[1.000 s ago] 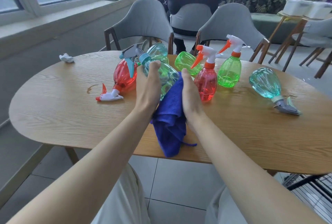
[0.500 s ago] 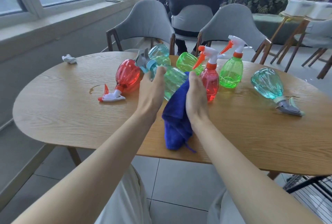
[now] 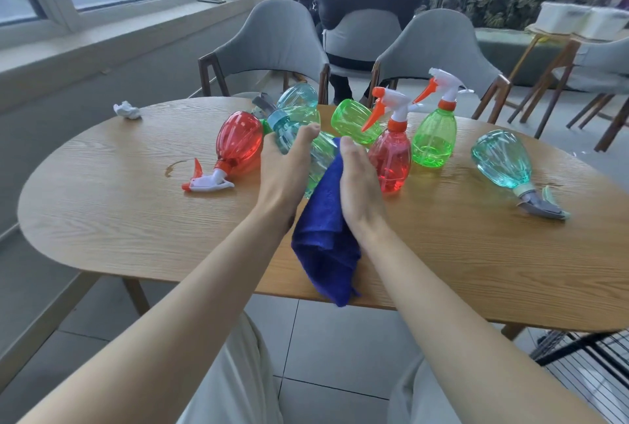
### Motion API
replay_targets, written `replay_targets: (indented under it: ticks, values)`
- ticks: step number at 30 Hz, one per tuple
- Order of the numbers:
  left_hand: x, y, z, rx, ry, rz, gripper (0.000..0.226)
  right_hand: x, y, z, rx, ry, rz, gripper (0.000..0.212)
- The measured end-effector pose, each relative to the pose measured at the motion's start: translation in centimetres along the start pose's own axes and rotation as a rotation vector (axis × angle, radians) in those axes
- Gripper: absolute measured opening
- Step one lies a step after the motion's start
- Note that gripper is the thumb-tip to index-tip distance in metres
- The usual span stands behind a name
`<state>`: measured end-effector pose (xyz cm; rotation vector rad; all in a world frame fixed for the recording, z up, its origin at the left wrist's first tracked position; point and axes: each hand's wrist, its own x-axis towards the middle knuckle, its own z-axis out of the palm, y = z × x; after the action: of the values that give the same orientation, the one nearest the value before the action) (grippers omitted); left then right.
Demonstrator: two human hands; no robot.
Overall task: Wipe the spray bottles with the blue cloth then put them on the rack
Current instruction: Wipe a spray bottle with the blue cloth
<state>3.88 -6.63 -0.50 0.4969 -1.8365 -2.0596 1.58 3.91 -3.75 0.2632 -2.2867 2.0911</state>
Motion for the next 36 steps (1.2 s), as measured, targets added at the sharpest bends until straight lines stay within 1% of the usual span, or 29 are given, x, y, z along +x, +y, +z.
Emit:
replay_targets:
  ticks: [1,2,3,4,6,7,8,9,10,11,13,14,16,17,18,21,23,24,25,27,31,34,36]
  values:
    - [0.1,0.0,0.0,-0.023,0.003,-0.016,0.053,-0.4,-0.1,0.1,-0.124,0.014,-0.135,0.031]
    - [0.2,-0.1,0.0,-0.040,0.010,-0.027,0.044,-0.8,-0.3,0.1,-0.186,0.018,-0.234,0.031]
    - [0.2,-0.1,0.0,-0.044,0.017,-0.023,0.038,-0.8,-0.2,0.1,-0.203,0.008,-0.280,0.033]
    - [0.2,-0.1,0.0,-0.034,0.016,-0.012,0.036,-0.6,-0.1,-0.1,-0.185,-0.007,-0.266,0.034]
    - [0.1,0.0,-0.3,-0.006,0.000,0.042,0.038,0.1,-0.4,-0.4,-0.101,-0.059,-0.093,0.036]
    - [-0.1,0.1,-0.4,0.021,-0.011,0.073,0.046,0.6,-0.6,-0.4,-0.030,-0.094,0.019,0.037]
    - [-0.3,0.3,-0.6,0.058,-0.021,0.093,0.061,1.1,-0.5,-0.4,0.019,-0.113,0.106,0.036]
    - [-0.4,0.5,-0.8,0.082,-0.038,0.107,0.076,1.4,-0.4,-0.4,0.040,-0.116,0.137,0.034]
    - [-0.4,0.6,-1.1,0.098,-0.055,0.115,0.086,1.5,-0.4,-0.5,0.017,-0.101,0.116,0.034]
    - [-0.5,0.7,-1.3,0.096,-0.068,0.130,0.088,1.5,-0.6,-0.6,-0.041,-0.048,0.047,0.034]
    - [-0.2,0.6,-1.6,0.092,-0.089,0.141,0.081,1.1,-1.1,-0.9,-0.135,0.108,-0.152,0.029]
    - [-0.2,0.5,-1.7,0.084,-0.095,0.127,0.078,0.9,-1.5,-1.0,-0.117,0.157,-0.243,0.025]
    - [0.2,0.1,-1.7,0.044,-0.122,0.093,0.060,0.7,-2.4,-0.9,-0.081,0.144,-0.350,0.019]
    - [0.2,0.0,-1.7,0.021,-0.135,0.074,0.049,0.8,-2.5,-0.8,-0.096,0.110,-0.367,0.018]
    - [0.5,-0.1,-1.8,0.013,-0.147,0.057,0.044,0.8,-2.6,-0.6,-0.130,0.075,-0.370,0.019]
    - [0.7,0.0,-2.1,-0.009,-0.234,0.037,0.043,1.8,-2.2,-0.8,-0.185,0.003,-0.294,0.031]
    - [0.6,0.1,-2.4,-0.027,-0.310,0.040,0.024,2.3,-1.9,-0.9,-0.176,-0.024,-0.197,0.040]
    - [0.6,0.1,-2.6,-0.008,-0.343,0.047,0.015,2.5,-1.6,-1.0,-0.161,-0.032,-0.147,0.038]
    - [0.5,0.1,-2.7,0.016,-0.368,0.056,0.011,2.7,-1.4,-1.2,-0.137,-0.034,-0.094,0.031]
    - [0.4,0.0,-2.8,0.054,-0.404,0.073,0.011,2.6,-1.4,-1.7,-0.112,-0.021,-0.036,0.018]
    - [0.4,0.1,-2.5,0.050,-0.430,0.048,0.012,2.1,-1.9,-1.9,-0.123,-0.004,-0.019,0.030]
    - [0.4,0.6,-1.9,0.053,-0.398,0.042,0.016,1.3,-2.4,-1.3,0.044,-0.027,0.086,0.026]
    - [0.6,0.7,-1.6,0.068,-0.348,0.064,0.021,1.0,-2.6,-1.2,0.064,-0.039,0.091,0.031]
